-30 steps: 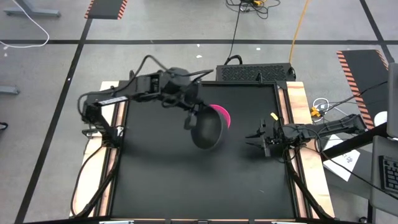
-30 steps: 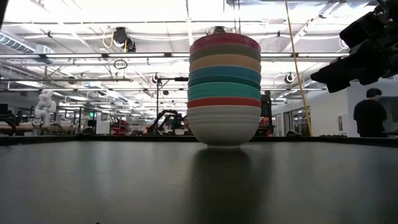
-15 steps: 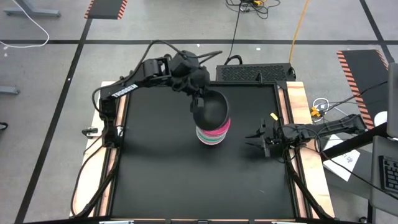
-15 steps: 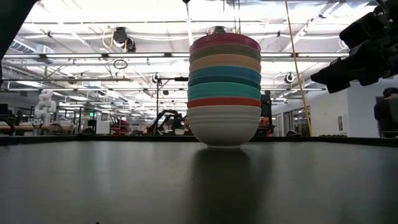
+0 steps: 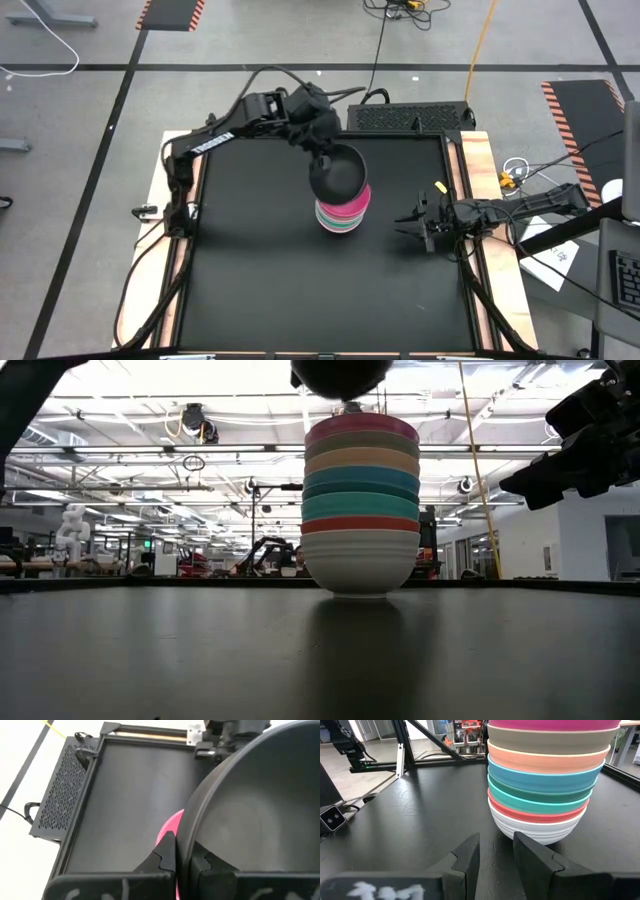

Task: Nest bowls inside each other
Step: Stack the black bowl on top of pink bowl

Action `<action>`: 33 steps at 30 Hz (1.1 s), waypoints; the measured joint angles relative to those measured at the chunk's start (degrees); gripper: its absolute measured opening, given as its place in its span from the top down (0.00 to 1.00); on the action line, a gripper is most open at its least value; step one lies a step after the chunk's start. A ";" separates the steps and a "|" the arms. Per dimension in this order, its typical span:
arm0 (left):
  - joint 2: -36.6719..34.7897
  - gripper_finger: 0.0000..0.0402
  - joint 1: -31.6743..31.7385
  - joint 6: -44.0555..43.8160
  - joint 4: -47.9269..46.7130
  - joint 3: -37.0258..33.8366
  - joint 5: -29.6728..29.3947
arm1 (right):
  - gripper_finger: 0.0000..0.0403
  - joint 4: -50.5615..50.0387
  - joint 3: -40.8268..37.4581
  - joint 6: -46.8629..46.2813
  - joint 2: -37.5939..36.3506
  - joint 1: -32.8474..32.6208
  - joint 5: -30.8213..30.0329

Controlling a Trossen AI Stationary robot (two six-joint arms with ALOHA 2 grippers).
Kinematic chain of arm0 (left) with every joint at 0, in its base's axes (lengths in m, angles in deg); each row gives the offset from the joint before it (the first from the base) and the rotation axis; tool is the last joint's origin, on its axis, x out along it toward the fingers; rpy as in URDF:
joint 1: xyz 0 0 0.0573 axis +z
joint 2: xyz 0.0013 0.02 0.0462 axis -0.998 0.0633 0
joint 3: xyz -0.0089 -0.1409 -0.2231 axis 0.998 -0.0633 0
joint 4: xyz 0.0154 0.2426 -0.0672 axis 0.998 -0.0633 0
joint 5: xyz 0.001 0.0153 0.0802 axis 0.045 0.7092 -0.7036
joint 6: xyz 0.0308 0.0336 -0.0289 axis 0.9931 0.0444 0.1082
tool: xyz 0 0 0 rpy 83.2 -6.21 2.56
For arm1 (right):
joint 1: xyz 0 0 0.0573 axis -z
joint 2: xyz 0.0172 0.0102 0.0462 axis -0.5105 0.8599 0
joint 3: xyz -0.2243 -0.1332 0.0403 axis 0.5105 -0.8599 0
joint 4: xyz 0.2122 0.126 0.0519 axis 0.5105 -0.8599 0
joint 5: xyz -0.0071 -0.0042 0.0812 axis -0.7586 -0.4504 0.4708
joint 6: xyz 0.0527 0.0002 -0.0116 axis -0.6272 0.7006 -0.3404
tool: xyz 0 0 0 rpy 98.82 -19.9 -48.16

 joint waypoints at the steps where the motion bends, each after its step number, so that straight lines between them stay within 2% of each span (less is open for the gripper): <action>1: 0.75 0.99 0.28 0.46 0.55 0.00 0.00 | 0.72 0.00 -0.01 0.00 0.00 0.01 0.00; 7: 4.21 0.99 2.51 1.20 3.65 0.00 4.14 | 0.72 0.00 -0.35 -2.09 0.00 -0.01 0.00; 12: 4.49 0.99 3.95 1.47 1.60 0.00 6.05 | 0.72 -0.13 -0.34 -2.30 0.03 -0.01 0.09; 21: 4.56 0.99 3.54 1.46 -1.52 0.00 7.23 | 0.72 -0.15 -0.34 -1.52 0.02 -0.03 0.09; 33: 10.05 0.99 2.62 0.40 -5.56 -0.02 7.52 | 0.72 -0.17 -0.34 -1.53 0.02 -0.03 0.13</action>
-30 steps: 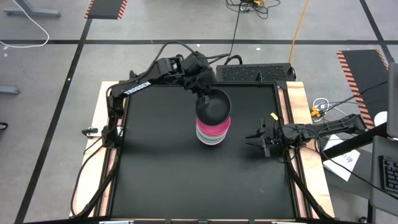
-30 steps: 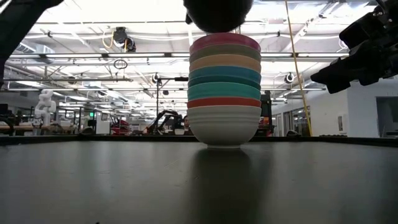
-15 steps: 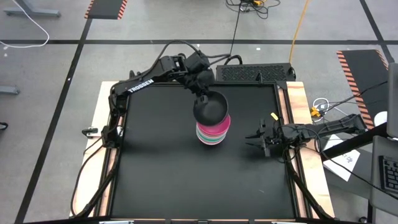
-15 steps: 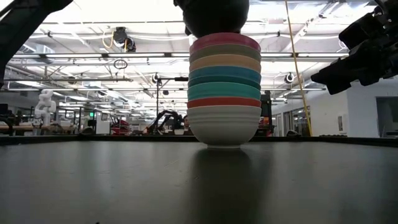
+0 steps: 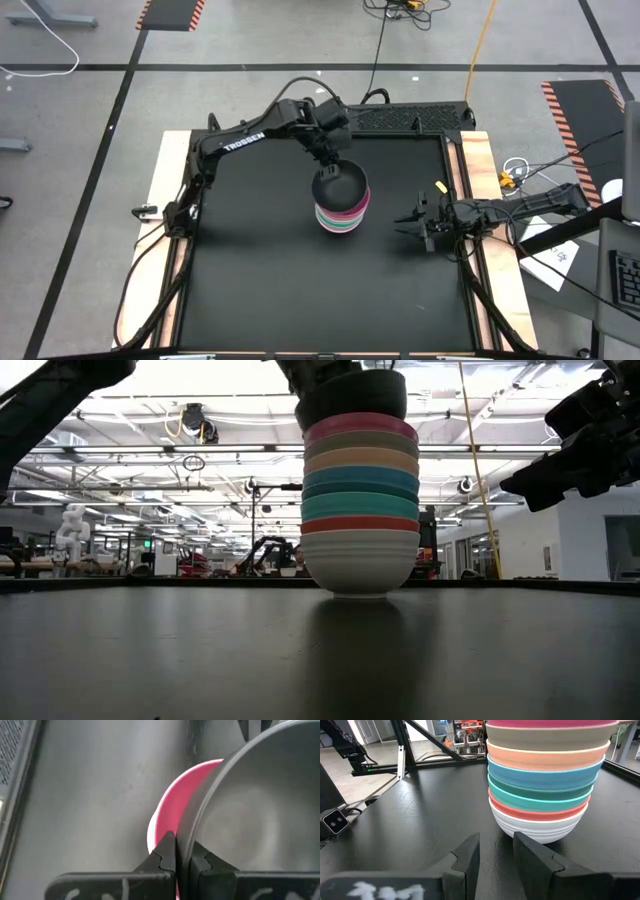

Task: Nest bowls inside each other
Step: Stack the black bowl on top of pink bowl

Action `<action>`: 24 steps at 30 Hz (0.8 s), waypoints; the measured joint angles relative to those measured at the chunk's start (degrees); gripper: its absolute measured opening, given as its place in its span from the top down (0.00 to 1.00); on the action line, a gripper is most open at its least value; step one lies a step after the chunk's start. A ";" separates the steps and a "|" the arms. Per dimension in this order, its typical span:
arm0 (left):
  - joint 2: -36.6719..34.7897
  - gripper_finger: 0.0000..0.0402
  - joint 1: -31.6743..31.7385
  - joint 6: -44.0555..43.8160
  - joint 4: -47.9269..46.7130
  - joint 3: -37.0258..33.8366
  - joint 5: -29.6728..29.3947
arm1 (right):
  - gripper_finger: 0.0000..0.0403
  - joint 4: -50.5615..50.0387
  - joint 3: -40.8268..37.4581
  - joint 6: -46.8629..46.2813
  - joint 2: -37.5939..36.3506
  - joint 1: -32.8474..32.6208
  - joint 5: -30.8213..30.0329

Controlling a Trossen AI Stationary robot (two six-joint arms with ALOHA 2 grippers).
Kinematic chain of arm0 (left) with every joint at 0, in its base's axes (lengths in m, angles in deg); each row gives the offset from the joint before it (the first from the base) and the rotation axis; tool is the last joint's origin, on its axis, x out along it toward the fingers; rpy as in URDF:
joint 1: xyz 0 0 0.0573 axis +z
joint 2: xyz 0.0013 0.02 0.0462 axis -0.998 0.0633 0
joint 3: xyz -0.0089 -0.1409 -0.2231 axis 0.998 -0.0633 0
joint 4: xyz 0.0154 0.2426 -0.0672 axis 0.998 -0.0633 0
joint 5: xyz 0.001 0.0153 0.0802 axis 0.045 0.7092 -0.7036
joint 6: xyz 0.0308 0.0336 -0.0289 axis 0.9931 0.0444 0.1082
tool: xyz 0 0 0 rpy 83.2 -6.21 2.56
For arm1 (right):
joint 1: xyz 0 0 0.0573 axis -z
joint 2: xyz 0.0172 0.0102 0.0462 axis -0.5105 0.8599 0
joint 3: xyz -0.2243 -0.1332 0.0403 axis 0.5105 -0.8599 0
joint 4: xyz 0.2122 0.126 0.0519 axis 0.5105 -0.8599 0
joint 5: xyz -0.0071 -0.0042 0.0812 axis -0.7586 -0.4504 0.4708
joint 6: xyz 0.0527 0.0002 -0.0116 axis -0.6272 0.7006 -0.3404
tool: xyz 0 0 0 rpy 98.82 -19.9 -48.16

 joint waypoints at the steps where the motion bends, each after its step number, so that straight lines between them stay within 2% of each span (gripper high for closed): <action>1: 0.28 0.99 -0.08 0.00 -0.38 0.00 -0.01 | 0.72 0.00 0.00 0.00 0.00 0.00 0.00; 24: 4.33 0.99 -1.08 0.27 -6.86 0.15 0.80 | 0.72 0.01 0.00 0.24 0.00 -0.01 0.04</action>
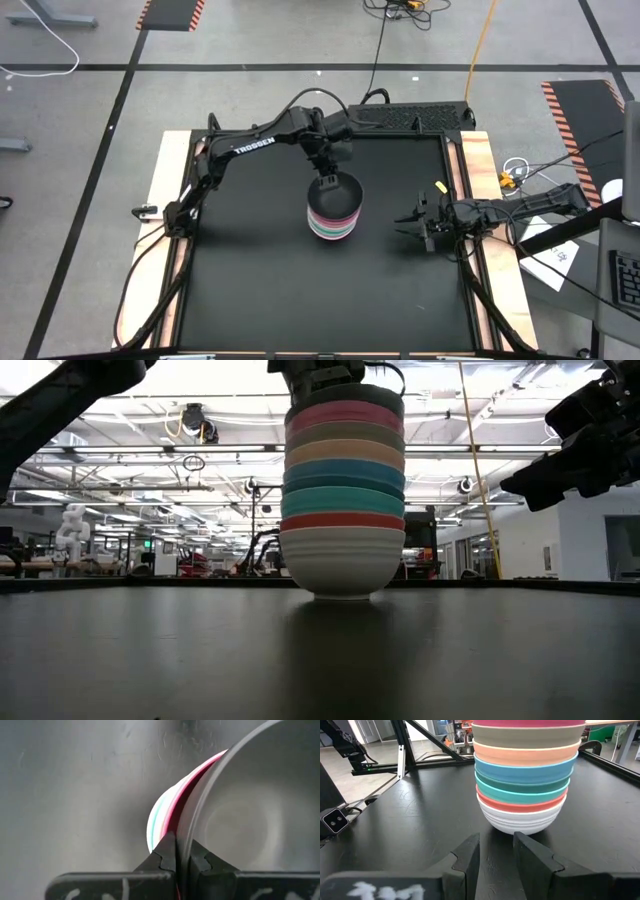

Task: Nest bowls inside each other
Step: Stack the black bowl on top of pink bowl

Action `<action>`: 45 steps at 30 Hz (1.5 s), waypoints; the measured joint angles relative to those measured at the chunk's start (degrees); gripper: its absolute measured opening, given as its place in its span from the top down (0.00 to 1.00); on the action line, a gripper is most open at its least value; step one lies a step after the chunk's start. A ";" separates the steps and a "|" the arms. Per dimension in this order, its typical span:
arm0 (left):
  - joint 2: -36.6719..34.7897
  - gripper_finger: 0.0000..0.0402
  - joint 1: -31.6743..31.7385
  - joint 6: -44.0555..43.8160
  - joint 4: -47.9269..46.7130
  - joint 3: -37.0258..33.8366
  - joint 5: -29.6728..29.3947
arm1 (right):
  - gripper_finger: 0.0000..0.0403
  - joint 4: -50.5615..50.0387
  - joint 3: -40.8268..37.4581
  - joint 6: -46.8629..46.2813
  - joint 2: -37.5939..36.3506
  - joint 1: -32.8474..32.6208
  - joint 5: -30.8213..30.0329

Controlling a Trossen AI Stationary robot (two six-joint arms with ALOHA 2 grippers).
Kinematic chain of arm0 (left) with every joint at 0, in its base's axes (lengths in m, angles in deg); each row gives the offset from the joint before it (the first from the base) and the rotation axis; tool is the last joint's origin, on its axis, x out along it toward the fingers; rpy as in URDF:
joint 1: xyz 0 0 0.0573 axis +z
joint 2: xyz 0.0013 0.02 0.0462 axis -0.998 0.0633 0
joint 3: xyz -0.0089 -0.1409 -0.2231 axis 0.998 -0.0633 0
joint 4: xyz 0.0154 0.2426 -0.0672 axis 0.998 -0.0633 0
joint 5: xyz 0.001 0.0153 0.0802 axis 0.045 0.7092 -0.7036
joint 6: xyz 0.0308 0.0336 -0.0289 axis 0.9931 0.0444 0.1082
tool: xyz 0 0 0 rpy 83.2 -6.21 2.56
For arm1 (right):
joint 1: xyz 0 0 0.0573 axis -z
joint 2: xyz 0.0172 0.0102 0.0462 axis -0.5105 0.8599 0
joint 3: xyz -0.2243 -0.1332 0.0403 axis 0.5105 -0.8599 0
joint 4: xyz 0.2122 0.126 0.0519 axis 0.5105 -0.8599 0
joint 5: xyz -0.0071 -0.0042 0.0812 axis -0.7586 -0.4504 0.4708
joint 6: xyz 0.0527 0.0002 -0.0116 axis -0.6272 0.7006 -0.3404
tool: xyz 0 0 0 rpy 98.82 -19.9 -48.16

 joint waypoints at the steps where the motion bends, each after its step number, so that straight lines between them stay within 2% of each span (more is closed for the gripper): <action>1: -0.11 0.99 -0.15 -0.04 -0.69 0.01 -0.21 | 0.72 0.00 0.00 0.00 0.00 -0.01 0.01; 6: -0.30 0.99 -1.93 -1.16 -5.28 0.03 -2.78 | 0.72 -0.01 0.00 0.00 0.00 -0.01 0.00; 15: -0.31 0.99 -6.31 -3.04 -7.98 0.03 -7.87 | 0.72 -0.02 0.00 0.00 0.00 -0.01 0.00; 37: -0.22 0.99 -9.57 -3.11 -9.60 -0.14 -8.99 | 0.72 -0.03 0.00 -0.17 0.00 -0.01 -0.02; 41: -0.21 0.96 -9.58 -3.34 -8.51 -0.21 -9.19 | 0.72 -0.03 0.00 -0.19 0.00 -0.01 -0.02; 45: -0.17 0.88 -9.67 -3.46 -7.80 -0.21 -9.34 | 0.72 -0.03 0.00 -0.20 0.00 0.01 -0.02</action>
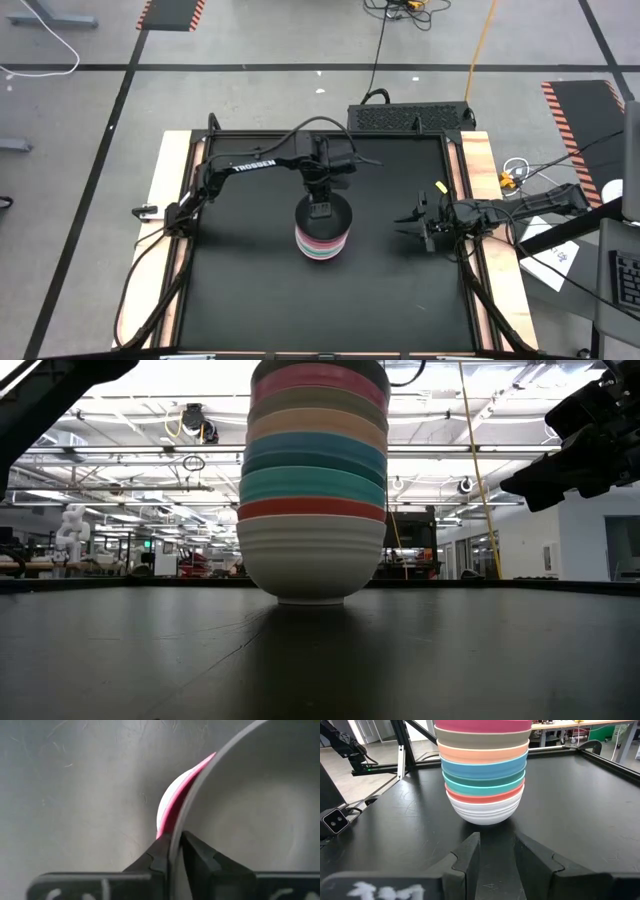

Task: Nest bowls inside each other
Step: Stack the black bowl on top of pink bowl

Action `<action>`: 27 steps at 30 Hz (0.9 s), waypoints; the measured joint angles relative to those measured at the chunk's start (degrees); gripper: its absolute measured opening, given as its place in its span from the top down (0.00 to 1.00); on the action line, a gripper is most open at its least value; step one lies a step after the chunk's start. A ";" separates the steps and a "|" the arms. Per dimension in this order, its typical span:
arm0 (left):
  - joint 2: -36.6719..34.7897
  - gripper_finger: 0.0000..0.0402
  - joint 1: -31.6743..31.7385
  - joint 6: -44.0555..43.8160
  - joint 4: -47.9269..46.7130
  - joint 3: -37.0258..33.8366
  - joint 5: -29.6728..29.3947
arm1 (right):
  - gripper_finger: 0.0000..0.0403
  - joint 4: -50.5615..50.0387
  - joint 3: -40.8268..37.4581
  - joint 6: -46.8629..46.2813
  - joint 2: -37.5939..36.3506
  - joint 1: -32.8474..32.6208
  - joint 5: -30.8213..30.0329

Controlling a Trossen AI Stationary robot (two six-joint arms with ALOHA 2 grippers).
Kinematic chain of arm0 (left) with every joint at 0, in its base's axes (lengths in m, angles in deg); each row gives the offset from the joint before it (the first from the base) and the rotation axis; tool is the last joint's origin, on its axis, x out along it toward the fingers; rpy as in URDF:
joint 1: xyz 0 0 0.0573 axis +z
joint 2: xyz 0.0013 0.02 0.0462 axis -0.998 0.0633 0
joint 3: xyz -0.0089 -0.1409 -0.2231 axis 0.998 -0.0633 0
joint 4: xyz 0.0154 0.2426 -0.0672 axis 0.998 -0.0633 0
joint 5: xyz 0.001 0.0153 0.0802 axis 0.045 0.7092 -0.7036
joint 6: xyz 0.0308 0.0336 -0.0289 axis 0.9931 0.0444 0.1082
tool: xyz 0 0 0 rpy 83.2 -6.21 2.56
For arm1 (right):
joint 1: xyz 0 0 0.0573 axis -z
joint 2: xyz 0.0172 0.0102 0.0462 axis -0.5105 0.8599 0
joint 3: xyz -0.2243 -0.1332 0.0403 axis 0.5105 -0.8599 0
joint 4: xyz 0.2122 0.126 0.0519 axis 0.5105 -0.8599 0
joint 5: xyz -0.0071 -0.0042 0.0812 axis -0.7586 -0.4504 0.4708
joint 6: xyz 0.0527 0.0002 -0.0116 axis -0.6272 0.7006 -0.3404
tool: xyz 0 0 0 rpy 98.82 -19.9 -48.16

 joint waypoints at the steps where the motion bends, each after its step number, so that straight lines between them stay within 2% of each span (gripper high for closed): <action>1: 0.03 0.85 -0.06 0.01 0.11 -0.02 -0.01 | 0.72 0.00 0.00 0.00 0.00 -0.01 0.00; 7: 0.14 0.73 -0.78 -0.69 0.29 -0.04 -0.15 | 0.72 0.00 0.00 0.00 -0.02 -0.02 0.00; 14: -0.54 0.64 -2.32 -2.66 0.07 -0.11 -2.57 | 0.72 -0.02 0.00 0.00 -0.02 -0.02 0.00; 23: -2.33 0.62 -7.22 -6.84 0.25 -0.13 -11.65 | 0.72 0.04 0.00 0.00 0.00 -0.02 0.00; 27: -2.38 0.62 -8.03 -6.71 0.45 -0.11 -12.72 | 0.72 0.07 0.00 0.00 -0.02 -0.02 0.00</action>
